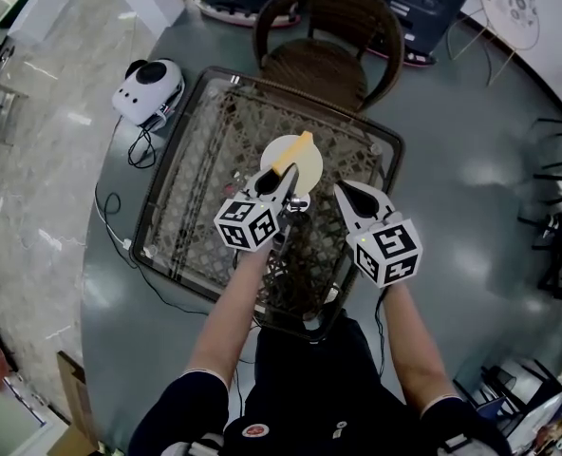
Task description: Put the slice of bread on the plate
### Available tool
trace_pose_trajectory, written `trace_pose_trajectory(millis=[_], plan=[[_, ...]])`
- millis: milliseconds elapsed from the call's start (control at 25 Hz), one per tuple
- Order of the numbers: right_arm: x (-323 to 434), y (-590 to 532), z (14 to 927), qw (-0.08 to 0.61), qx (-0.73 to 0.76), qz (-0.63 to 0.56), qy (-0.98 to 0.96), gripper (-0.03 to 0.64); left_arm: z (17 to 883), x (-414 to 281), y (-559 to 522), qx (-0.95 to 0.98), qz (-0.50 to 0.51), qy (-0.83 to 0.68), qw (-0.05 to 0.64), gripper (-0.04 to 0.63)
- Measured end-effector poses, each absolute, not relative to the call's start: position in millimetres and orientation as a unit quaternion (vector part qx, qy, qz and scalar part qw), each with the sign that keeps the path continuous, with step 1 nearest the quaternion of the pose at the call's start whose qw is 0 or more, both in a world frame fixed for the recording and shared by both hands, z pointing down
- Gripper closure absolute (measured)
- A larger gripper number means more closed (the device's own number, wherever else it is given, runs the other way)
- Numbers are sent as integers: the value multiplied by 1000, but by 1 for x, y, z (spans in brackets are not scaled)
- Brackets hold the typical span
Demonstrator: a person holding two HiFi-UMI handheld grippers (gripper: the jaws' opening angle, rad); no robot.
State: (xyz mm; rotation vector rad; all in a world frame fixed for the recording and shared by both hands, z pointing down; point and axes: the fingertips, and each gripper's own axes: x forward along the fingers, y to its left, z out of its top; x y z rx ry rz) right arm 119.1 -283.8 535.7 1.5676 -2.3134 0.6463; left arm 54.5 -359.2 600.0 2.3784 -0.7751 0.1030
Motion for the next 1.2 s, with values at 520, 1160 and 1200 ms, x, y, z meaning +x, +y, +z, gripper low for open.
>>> trace_pose_trajectory(millis=[520,1160,1200], plan=[[111,-293,546,134,535,232,-802,611,623,45,-373,893,58,-313,317,502],[103,-300,547,130,531,235,-804,611,643,30,-391,881,128,-380,253,453],[103,-300,548,130,531,236,-803,611,645,29,-392,879,129,-382,254,449]])
